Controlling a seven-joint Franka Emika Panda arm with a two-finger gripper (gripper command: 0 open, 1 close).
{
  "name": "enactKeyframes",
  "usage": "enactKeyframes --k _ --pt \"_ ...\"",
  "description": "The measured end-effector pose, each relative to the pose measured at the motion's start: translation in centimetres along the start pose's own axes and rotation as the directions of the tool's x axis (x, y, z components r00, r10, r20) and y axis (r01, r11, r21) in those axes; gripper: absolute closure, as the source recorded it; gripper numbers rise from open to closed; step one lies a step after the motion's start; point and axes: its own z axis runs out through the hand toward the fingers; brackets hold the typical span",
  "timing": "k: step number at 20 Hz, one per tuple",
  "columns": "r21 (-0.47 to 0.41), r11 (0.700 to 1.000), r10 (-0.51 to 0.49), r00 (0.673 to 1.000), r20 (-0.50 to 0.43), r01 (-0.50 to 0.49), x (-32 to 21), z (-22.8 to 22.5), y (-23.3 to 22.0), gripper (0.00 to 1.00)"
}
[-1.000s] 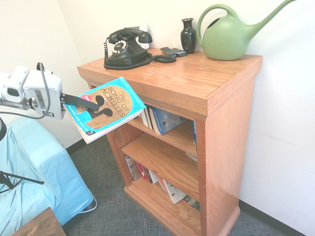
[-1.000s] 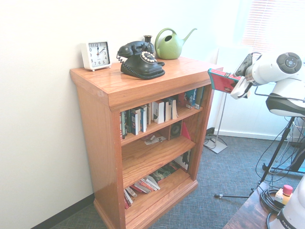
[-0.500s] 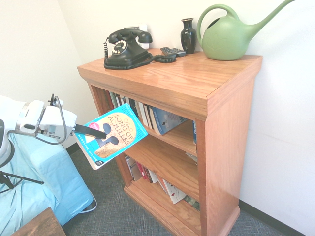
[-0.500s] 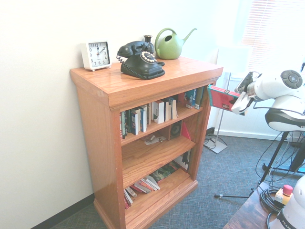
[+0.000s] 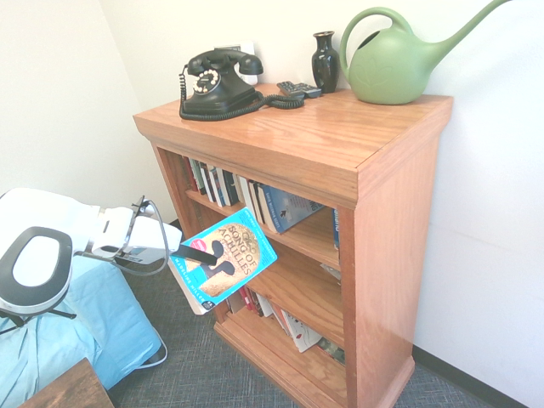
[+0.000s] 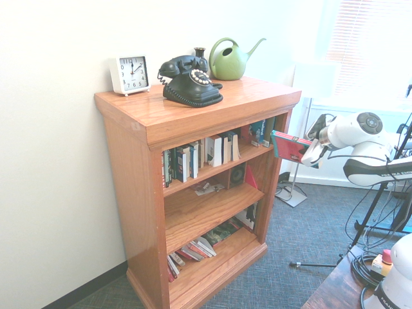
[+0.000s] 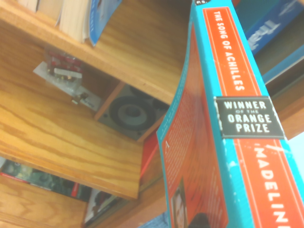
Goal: Organize the shelf
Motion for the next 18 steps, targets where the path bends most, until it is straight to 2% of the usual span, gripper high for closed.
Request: enactKeyframes --k 12,18 --pt "0.065 0.997 0.036 0.999 0.01 -0.037 2.5 9.1 -4.5 1.0" --pt "0.129 0.987 0.087 0.996 0.035 -0.091 4.3 12.4 -7.6 1.0"
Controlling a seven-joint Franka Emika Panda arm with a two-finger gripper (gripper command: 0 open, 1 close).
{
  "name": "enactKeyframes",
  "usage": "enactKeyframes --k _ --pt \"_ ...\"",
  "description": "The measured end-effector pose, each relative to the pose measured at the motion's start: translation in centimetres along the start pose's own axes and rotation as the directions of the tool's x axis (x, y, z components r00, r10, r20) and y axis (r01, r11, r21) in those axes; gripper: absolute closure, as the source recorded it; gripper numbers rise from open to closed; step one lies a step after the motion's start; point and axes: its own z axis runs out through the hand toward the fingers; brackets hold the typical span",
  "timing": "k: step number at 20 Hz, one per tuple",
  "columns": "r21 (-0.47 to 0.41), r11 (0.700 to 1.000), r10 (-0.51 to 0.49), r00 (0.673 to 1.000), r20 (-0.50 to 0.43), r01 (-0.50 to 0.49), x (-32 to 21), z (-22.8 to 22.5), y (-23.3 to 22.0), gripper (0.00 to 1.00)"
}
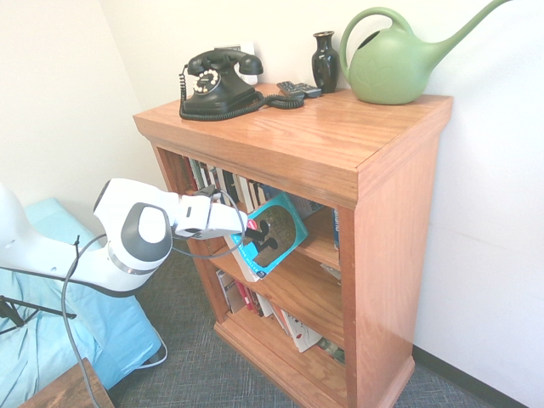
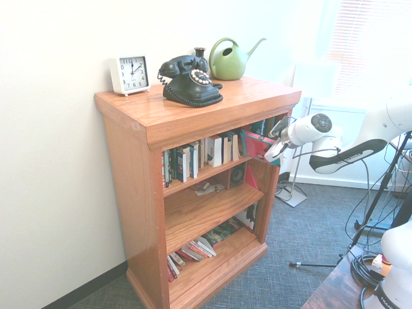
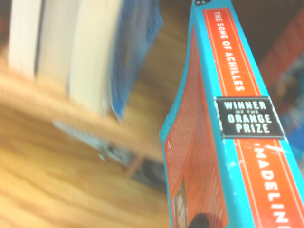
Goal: Organize the shelf
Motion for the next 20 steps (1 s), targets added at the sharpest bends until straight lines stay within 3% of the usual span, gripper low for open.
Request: enactKeyframes --k 20 --pt "0.12 0.978 0.165 0.985 0.045 -0.169 0.9 3.4 -2.2 1.0"
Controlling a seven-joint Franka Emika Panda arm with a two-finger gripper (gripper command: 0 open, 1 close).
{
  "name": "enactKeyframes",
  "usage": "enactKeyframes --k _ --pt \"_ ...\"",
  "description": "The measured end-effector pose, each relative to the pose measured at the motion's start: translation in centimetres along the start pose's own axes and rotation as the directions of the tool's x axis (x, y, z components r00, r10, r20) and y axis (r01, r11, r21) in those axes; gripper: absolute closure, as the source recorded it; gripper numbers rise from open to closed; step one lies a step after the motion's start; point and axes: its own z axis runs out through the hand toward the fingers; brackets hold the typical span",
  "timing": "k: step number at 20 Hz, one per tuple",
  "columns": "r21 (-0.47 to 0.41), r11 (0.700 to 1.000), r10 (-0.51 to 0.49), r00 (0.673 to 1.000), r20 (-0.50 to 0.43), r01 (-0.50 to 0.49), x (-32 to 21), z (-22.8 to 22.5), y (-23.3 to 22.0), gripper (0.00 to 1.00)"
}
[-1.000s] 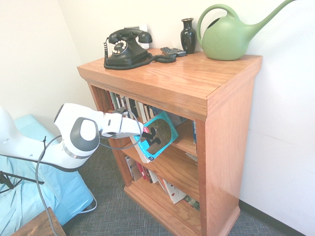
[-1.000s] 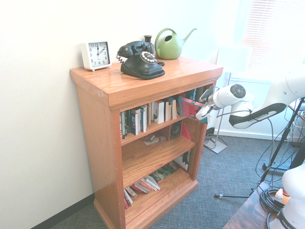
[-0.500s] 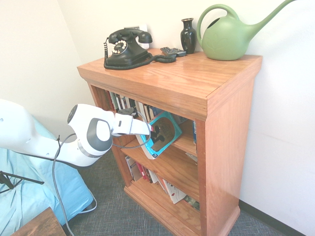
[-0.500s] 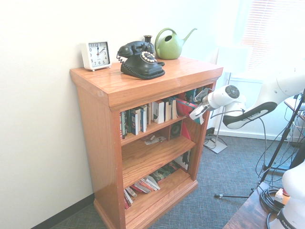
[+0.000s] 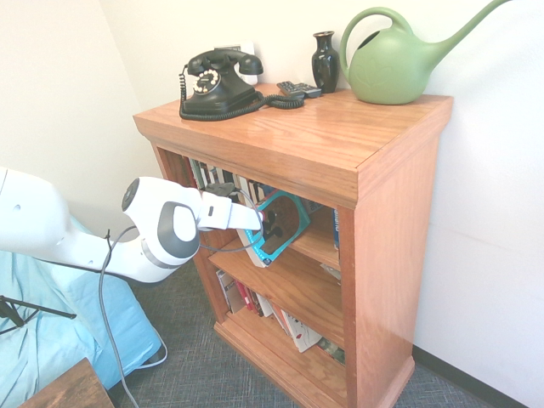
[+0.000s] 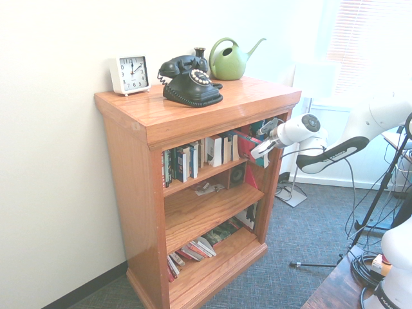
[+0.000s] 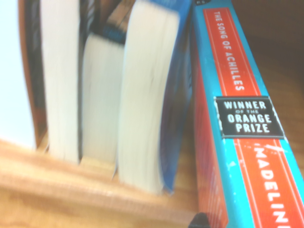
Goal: Organize the shelf
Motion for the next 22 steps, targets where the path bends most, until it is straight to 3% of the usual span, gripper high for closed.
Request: enactKeyframes --k 6,11,22 --pt "0.018 0.996 0.087 0.996 0.003 -0.087 1.6 1.4 0.1 1.0" --pt "0.029 0.998 0.064 0.998 0.016 -0.064 2.1 2.6 -2.0 1.0" --pt "0.016 0.998 0.054 0.999 0.007 -0.054 3.3 3.8 -1.6 1.0"
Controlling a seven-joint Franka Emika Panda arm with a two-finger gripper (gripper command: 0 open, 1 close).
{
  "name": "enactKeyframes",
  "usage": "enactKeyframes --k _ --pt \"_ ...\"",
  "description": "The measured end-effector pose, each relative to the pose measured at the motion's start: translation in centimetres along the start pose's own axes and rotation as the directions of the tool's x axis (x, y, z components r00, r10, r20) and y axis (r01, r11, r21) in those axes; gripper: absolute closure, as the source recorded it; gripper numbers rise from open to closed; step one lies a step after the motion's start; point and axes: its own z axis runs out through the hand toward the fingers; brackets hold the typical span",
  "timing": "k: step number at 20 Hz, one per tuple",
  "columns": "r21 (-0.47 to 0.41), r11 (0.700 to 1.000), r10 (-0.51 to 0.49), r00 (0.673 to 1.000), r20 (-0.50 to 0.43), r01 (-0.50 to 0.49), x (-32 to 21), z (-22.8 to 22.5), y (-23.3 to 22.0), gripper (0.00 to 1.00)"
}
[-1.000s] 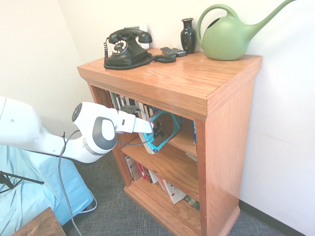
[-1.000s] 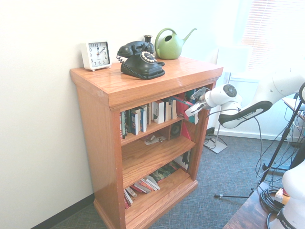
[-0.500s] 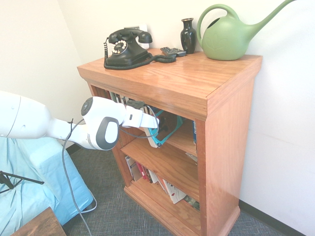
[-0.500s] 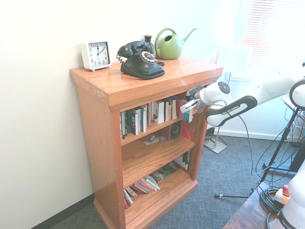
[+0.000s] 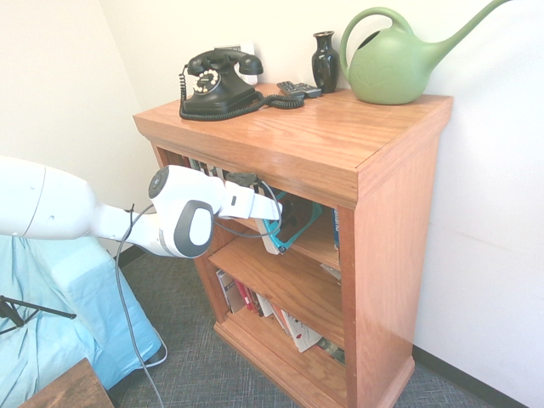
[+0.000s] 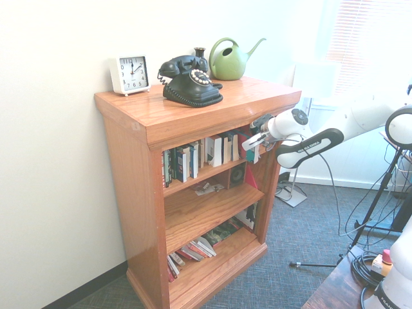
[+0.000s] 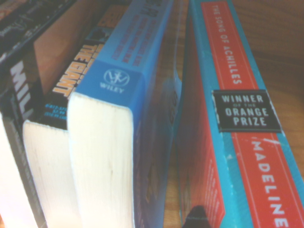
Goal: Organize the shelf
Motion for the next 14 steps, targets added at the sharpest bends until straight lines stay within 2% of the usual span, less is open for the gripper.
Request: enactKeyframes --k 4,5,14 --pt "-0.001 1.0 -0.003 1.0 0.001 0.003 -0.05 0.01 -0.11 1.0" --pt "-0.001 1.0 -0.003 1.0 0.001 0.003 -0.06 0.02 -0.13 0.0" --pt "-0.003 1.0 -0.007 1.0 0.0 0.007 -0.17 0.02 -0.25 0.0"
